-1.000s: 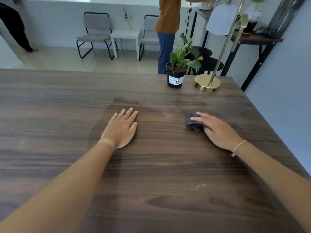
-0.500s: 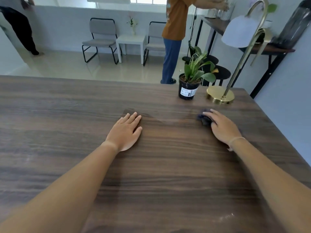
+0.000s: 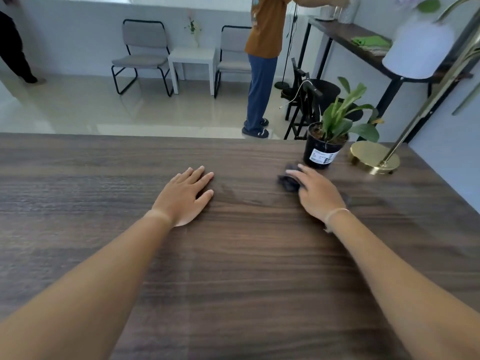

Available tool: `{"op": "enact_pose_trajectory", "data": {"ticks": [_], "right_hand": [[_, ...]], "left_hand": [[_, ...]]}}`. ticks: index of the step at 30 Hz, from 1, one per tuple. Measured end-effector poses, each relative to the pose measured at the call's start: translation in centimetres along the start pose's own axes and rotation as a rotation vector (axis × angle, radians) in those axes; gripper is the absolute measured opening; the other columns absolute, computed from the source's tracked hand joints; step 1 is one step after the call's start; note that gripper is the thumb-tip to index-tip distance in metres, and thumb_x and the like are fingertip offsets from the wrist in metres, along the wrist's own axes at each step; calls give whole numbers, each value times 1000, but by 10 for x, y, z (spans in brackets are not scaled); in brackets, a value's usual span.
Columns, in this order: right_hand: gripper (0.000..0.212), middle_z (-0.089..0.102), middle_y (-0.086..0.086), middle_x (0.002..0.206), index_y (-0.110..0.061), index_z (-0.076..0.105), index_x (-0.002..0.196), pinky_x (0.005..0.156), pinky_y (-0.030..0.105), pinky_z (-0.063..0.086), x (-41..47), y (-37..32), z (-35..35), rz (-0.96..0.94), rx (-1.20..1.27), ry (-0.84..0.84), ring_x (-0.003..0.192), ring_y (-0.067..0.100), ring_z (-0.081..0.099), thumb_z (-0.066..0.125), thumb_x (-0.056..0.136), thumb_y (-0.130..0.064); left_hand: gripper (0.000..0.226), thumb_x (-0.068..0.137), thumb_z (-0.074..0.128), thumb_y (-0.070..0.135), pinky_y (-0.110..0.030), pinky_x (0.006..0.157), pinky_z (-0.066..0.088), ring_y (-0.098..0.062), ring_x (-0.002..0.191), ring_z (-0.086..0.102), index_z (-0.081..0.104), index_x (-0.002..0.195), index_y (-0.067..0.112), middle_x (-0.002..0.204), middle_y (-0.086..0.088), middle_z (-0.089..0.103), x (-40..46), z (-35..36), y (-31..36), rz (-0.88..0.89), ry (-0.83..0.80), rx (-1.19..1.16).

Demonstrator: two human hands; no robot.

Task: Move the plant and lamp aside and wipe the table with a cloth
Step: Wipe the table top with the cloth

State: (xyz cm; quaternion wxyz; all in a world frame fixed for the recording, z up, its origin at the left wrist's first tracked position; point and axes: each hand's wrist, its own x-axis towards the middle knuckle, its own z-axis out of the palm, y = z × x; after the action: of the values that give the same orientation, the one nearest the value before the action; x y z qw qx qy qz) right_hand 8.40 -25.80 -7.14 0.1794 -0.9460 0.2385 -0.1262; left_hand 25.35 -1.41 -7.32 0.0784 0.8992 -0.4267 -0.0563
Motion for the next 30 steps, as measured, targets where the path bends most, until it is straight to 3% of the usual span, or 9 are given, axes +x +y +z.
{"op": "enact_pose_trajectory", "data": {"ticks": [3,6,8,12,14,19,25,27,30], "right_hand": [[53,36,4,149,-28,48,132,114,36,22,-21,-68,34,-244,-10,-108,136,30,34,42,84,-8],[50,35,-5,149,-33,47,131,114,31,18,-82,-80,31,-536,99,-263,137,17,29,34,86,-16],[51,37,-6,147,-33,49,129,114,30,19,-66,-51,18,-496,82,-248,137,14,30,38,84,-11],[52,35,2,150,-29,47,132,112,36,26,37,-32,24,-72,3,-46,136,29,33,40,87,-5],[51,33,4,151,-27,45,134,112,35,22,50,-65,42,-114,-8,-69,136,30,32,41,87,-5],[50,38,-2,148,-30,48,131,113,26,19,-25,-72,38,-562,112,-237,135,16,31,40,86,-11],[51,32,2,151,-30,45,133,112,36,25,98,-35,33,-56,-25,-44,136,27,31,38,89,-5],[50,31,3,152,-29,43,134,113,37,24,104,-63,51,-117,-40,-60,137,29,29,38,89,-7],[49,33,0,151,-29,44,134,114,30,18,67,-82,62,-430,20,-151,138,23,28,41,90,-7]], "left_hand": [[51,98,25,38,-32,120,5,-18,148,5,17,148,29,160,4,9,5,1,-3,18,6,-28],[51,99,26,34,-31,120,5,-17,148,7,17,148,24,160,3,10,11,-2,-8,39,3,-49],[50,100,24,34,-30,120,5,-17,148,7,17,148,24,159,4,10,13,-4,-14,61,-13,-32],[61,90,11,44,-32,121,6,-16,148,8,17,148,27,159,7,12,13,-2,-21,71,7,-13],[58,94,15,42,-30,120,5,-14,148,8,17,148,25,159,6,12,14,-1,-21,63,21,-40],[51,100,26,30,-27,120,3,-13,148,6,16,149,17,159,3,11,17,1,-23,33,57,-72],[52,99,20,32,-28,121,3,-13,148,4,13,149,18,160,3,9,16,4,-23,32,52,-45],[53,98,17,34,-28,121,3,-13,148,5,13,149,18,160,3,9,16,3,-23,39,55,-26],[51,100,21,32,-28,121,3,-12,148,4,13,149,18,160,3,8,16,1,-23,31,49,-33]]}}
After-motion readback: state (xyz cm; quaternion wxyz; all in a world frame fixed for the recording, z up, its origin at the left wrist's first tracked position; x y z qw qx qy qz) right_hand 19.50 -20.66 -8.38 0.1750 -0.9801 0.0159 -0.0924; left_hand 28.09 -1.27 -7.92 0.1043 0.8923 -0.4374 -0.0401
